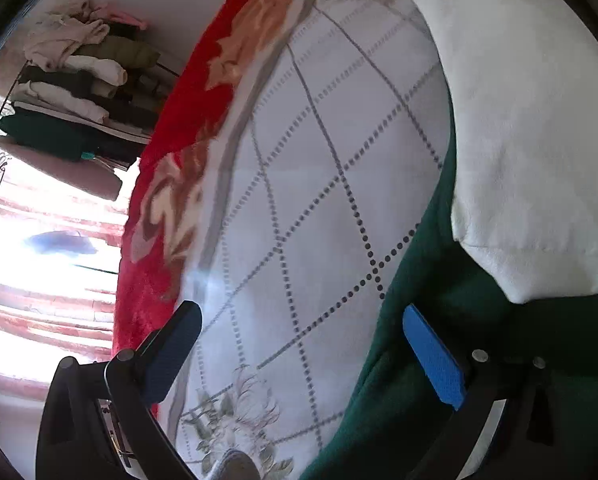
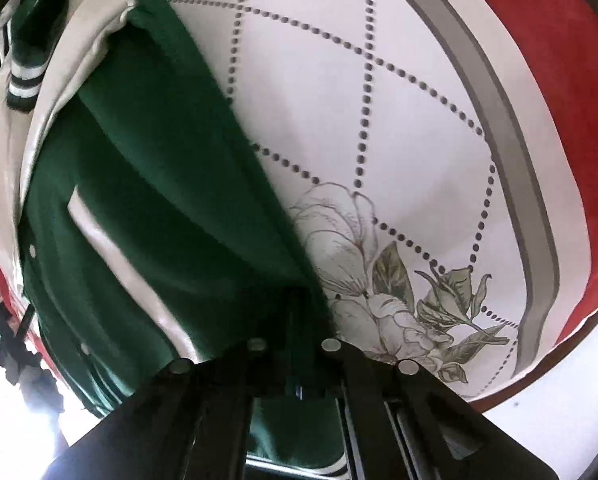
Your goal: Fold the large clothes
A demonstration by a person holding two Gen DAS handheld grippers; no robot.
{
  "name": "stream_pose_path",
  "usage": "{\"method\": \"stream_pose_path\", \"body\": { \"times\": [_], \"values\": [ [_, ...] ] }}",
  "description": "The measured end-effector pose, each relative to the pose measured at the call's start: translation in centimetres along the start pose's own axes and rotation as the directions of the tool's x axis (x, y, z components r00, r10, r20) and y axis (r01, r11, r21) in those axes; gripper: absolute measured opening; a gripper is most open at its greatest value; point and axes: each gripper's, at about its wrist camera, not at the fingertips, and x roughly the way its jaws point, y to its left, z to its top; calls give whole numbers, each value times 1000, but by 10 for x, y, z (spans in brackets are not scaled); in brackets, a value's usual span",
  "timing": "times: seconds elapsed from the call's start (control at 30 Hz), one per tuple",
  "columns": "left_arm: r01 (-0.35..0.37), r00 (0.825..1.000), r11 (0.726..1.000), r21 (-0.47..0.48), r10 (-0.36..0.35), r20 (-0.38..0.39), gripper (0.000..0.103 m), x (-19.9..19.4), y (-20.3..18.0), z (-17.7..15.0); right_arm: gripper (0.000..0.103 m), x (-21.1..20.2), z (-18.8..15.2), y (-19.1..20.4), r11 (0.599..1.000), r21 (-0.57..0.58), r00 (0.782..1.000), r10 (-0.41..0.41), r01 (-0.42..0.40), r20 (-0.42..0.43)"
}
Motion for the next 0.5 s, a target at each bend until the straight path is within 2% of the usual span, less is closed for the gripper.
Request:
{"method": "stream_pose_path", "body": {
  "times": [0.03,0.1,0.17,0.27,0.37,0.43,0.5],
  "values": [
    [12,1000,1000,-14,-12,15,103,-13,6,-1,3,-8,0,3,1000,-25,1000,2,-2,-3],
    [48,998,998,-37,-47,42,103,-44,15,-7,11,-28,-3,7,998,-41,999,40,-40,16],
    [116,992,992,-42,-113,61,103,-83,15,-15,31,-53,-3,7,997,-41,995,72,-70,63],
    [231,971,973,-19,-230,59,103,-136,-13,-31,33,-79,8,12,992,-74,988,107,-99,111],
    [341,940,940,2,-341,30,103,-174,-68,-46,33,-74,30,33,990,-132,989,72,-54,132],
    [376,926,926,29,-377,1,103,-187,-117,-54,33,-71,55,34,986,-157,987,81,-59,140],
    [374,927,926,50,-374,-13,103,-195,-162,-59,33,-62,76,42,980,-188,984,95,-66,150]
  ]
}}
